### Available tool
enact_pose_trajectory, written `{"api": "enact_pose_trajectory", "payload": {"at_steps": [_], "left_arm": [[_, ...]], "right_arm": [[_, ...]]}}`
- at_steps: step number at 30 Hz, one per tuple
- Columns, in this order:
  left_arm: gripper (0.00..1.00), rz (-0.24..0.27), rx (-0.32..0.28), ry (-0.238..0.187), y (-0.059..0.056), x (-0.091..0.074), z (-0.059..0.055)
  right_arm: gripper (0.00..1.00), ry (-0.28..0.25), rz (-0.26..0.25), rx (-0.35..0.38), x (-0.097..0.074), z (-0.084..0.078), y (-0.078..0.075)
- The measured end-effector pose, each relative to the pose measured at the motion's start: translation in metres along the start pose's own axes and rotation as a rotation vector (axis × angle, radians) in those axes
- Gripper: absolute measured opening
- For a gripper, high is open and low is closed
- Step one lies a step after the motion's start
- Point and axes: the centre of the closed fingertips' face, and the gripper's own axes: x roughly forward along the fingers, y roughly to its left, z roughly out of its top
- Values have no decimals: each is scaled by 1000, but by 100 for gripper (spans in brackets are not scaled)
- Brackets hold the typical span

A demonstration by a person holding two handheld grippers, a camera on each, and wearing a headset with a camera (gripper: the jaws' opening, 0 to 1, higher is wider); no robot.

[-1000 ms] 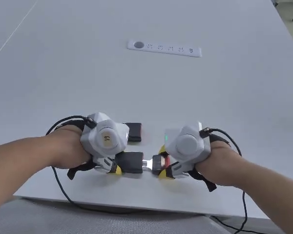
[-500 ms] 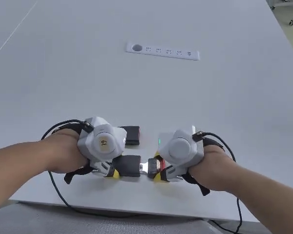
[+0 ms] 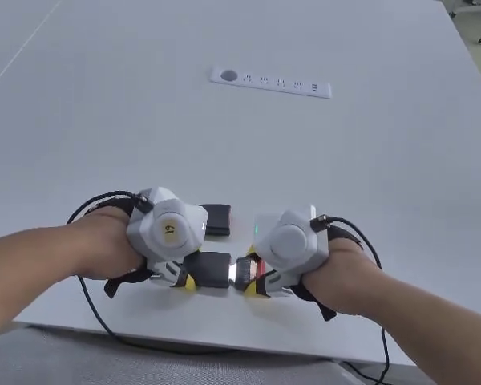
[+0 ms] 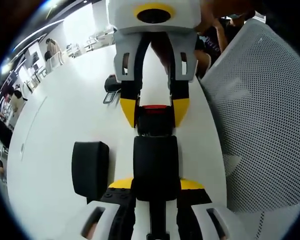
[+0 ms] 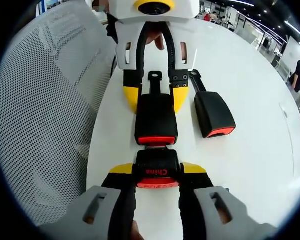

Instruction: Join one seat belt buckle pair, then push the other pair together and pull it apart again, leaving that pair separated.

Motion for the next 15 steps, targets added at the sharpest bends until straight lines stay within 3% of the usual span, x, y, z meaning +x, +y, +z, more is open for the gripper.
{"api": "enact_pose_trajectory", "payload": {"at_steps": [15], "left_arm": [[31,1,-4,4,1,0,0]], "right_arm": [[31,8,0,3,0,-2,-4]]}}
